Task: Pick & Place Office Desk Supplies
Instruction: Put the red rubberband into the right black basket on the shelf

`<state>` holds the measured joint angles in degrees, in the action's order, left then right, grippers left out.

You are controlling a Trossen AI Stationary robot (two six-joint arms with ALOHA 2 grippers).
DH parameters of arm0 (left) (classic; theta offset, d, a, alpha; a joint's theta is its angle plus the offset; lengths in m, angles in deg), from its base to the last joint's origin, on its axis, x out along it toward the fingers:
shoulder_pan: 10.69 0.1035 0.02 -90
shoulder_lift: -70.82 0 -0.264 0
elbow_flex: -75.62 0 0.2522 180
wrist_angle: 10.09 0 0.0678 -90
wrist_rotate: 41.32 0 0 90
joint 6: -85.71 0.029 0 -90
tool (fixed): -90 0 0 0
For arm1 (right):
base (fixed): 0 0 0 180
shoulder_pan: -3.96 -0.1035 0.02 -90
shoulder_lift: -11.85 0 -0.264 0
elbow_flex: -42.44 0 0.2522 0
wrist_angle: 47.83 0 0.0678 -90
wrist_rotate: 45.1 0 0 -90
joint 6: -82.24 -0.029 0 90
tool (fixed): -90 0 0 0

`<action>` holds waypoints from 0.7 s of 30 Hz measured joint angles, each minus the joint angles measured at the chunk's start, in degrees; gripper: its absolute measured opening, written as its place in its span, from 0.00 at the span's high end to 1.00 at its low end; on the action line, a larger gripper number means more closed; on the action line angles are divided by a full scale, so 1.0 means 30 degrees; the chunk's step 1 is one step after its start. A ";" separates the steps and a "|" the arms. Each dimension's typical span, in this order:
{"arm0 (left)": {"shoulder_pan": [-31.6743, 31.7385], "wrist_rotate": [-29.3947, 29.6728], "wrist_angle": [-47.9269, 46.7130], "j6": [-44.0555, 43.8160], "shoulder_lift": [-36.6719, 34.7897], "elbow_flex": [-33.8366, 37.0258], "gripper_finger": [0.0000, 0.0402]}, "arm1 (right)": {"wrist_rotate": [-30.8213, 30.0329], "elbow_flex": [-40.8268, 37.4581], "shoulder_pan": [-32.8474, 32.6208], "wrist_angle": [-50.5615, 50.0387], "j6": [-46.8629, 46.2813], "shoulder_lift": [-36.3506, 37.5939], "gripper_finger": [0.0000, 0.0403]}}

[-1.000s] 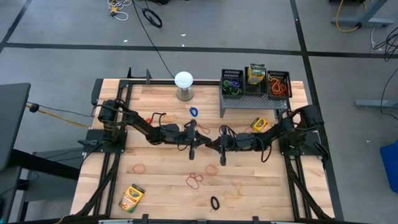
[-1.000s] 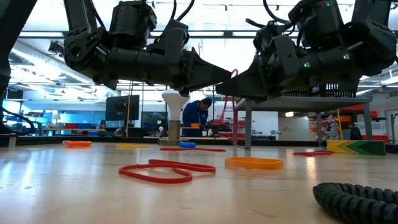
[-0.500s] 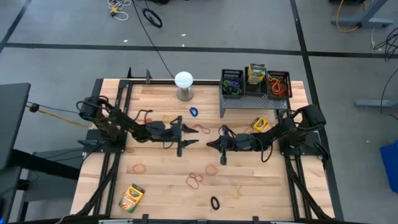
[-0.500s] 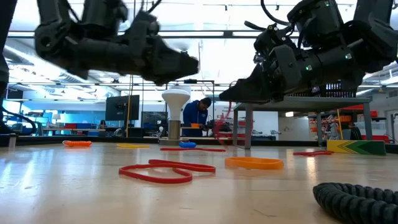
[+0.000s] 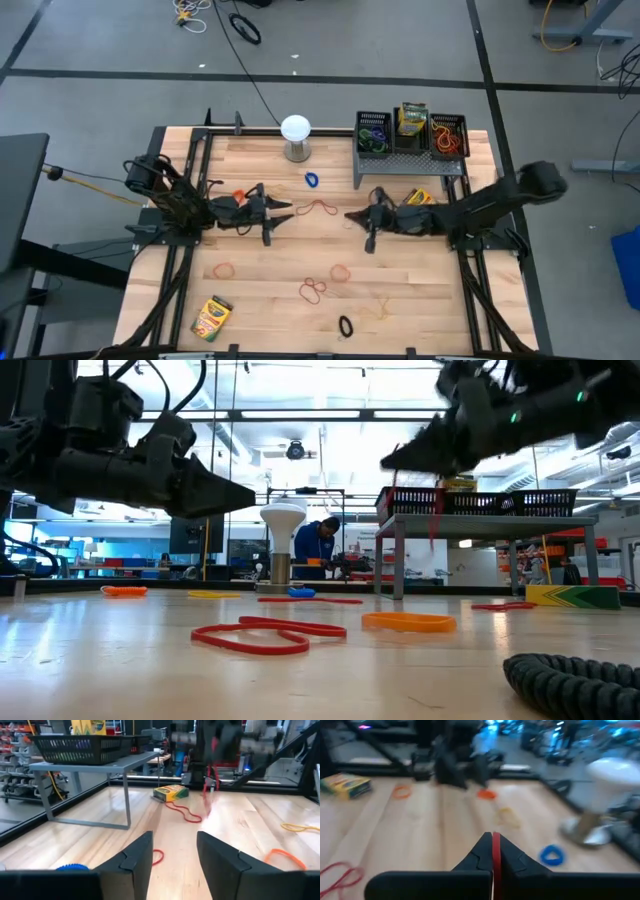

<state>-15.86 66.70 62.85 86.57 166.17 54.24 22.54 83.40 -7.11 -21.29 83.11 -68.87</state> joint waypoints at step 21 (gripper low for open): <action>0.0000 0.0000 -0.0113 -0.0007 0.0015 -0.0042 0.63 | -1.2138 0.2713 0.6784 -1.8012 0.2871 1.6309 1.00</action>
<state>-15.86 66.70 62.51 86.55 166.21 54.11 -13.87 91.54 13.24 -75.33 91.73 -19.95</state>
